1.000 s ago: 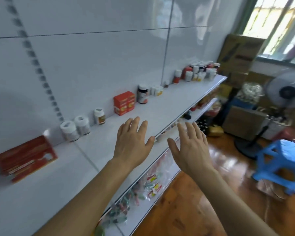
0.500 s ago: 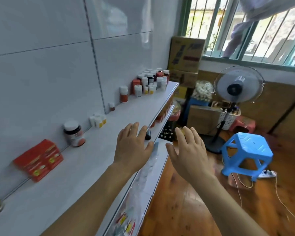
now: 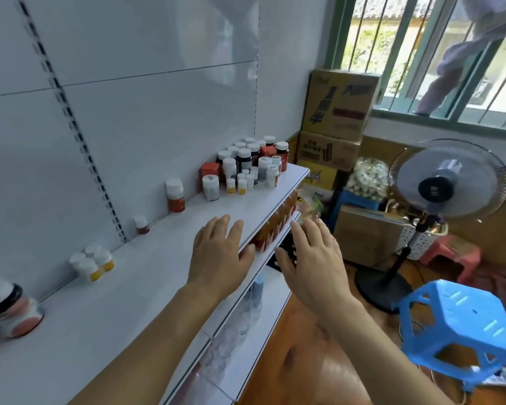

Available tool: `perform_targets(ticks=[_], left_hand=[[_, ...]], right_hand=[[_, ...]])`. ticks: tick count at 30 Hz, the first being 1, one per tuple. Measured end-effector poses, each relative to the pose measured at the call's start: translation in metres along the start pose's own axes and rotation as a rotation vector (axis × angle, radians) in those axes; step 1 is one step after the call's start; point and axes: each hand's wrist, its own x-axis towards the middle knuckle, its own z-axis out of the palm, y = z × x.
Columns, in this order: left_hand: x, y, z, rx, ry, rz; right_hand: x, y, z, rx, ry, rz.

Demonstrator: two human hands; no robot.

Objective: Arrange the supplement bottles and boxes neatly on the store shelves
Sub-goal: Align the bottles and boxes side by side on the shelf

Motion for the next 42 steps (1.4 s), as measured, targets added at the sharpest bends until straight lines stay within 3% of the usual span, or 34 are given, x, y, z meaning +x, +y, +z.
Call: perform_targets(ticks=[15,25,31,36,42], left_hand=[[0.236,0.004,0.098,-0.056,0.017,-0.105],[0.333,0.016,0.150,-0.071,0.002,-0.160],[0.376,0.034,0.176,-0.114,0.047,-0.263],[0.397,0.051,0.190,-0.120,0.050,-0.349],[0.403,0.067,0.196,-0.162,0.035,-0.493]], right_hand=[[0.246,0.083,0.080,-0.038,-0.120,-0.168],[0.375,0.139,0.141,0.038,-0.140,-0.237],[0.455,0.173,0.170,0.142,-0.081,-0.431],[0.498,0.173,0.192,0.247,-0.013,-0.714],[0.522,0.161,0.205,0.195,-0.058,-0.906]])
